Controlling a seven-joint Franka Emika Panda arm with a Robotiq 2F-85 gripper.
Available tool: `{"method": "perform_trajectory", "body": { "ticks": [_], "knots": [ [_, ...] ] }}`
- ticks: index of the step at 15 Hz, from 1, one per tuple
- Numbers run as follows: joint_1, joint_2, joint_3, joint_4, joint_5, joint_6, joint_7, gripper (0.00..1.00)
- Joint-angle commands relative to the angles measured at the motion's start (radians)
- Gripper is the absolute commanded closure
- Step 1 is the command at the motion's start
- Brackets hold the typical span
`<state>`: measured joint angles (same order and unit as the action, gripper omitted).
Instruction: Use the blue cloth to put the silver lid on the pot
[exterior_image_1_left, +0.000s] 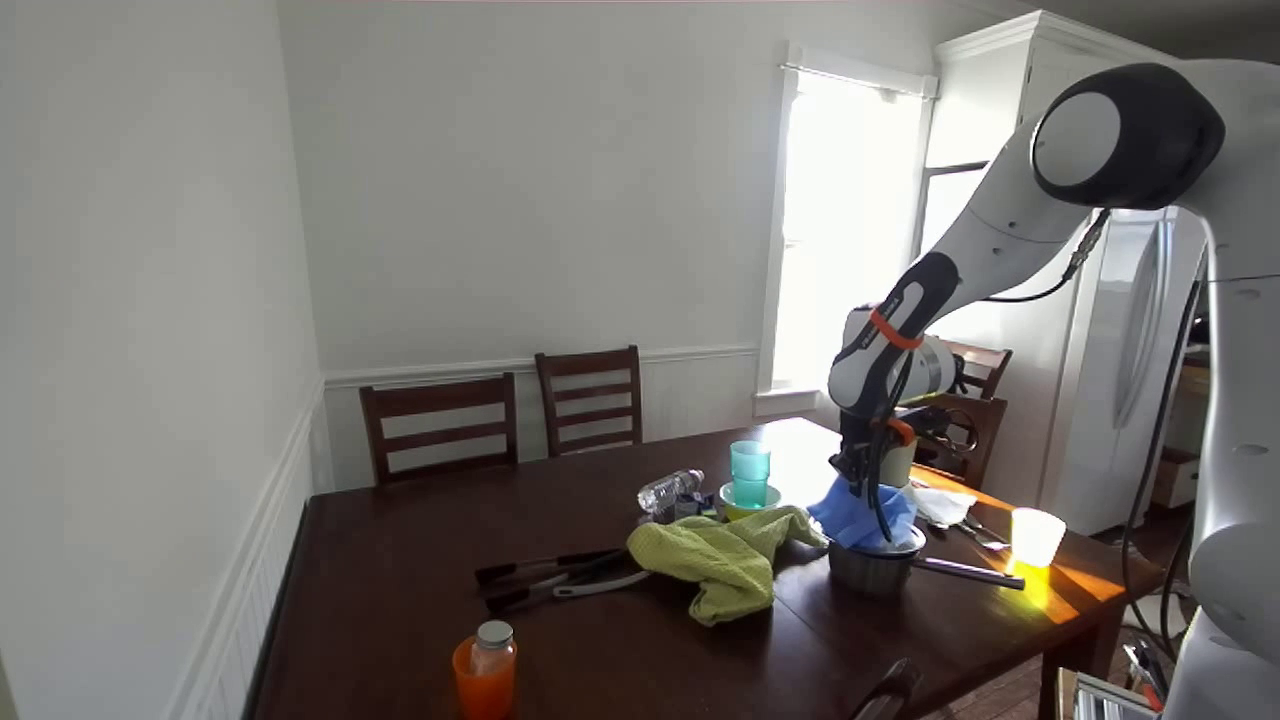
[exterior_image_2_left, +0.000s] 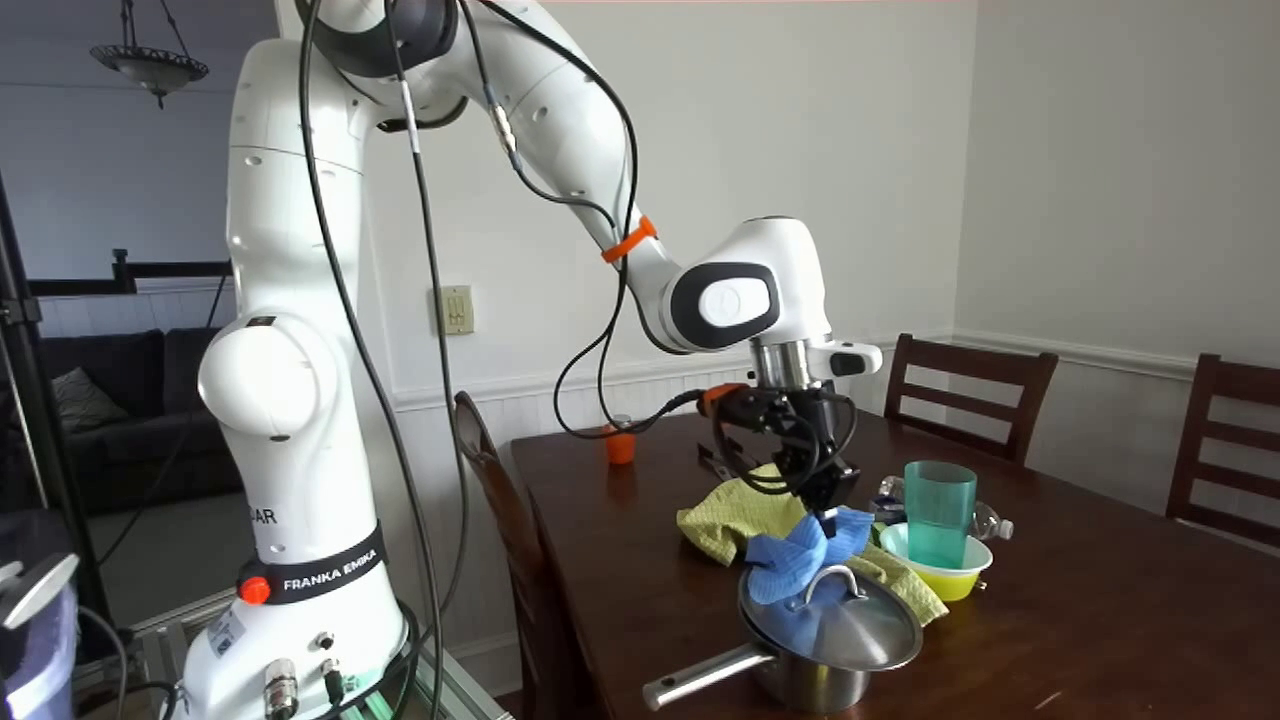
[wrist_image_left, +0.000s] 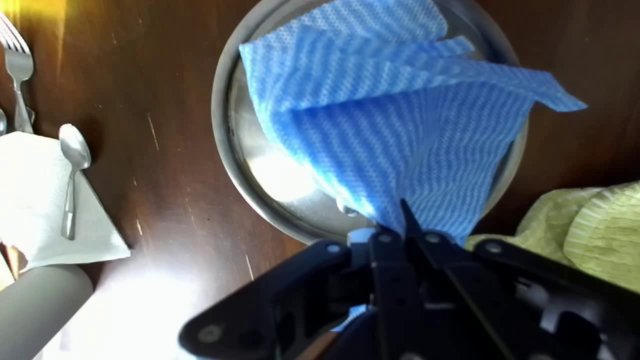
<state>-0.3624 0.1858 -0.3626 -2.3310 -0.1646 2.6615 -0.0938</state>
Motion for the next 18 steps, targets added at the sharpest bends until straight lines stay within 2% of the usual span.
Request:
{"method": "perform_trajectory", "body": {
  "ticks": [1,5,8,12,17,18],
  "knots": [
    [-0.007,-0.068,0.018,-0.04,0.046,-0.01,-0.053,0.99],
    [0.002,-0.141,0.043,-0.083,0.089,-0.017,-0.101,0.99],
    [0.017,-0.215,0.073,-0.126,0.162,-0.059,-0.18,0.99],
    [0.069,-0.269,0.095,-0.163,0.212,-0.125,-0.225,0.99],
    [0.138,-0.265,0.12,-0.198,0.278,-0.123,-0.248,0.99],
    [0.147,-0.258,0.125,-0.203,0.284,-0.119,-0.25,0.87]
  ]
}}
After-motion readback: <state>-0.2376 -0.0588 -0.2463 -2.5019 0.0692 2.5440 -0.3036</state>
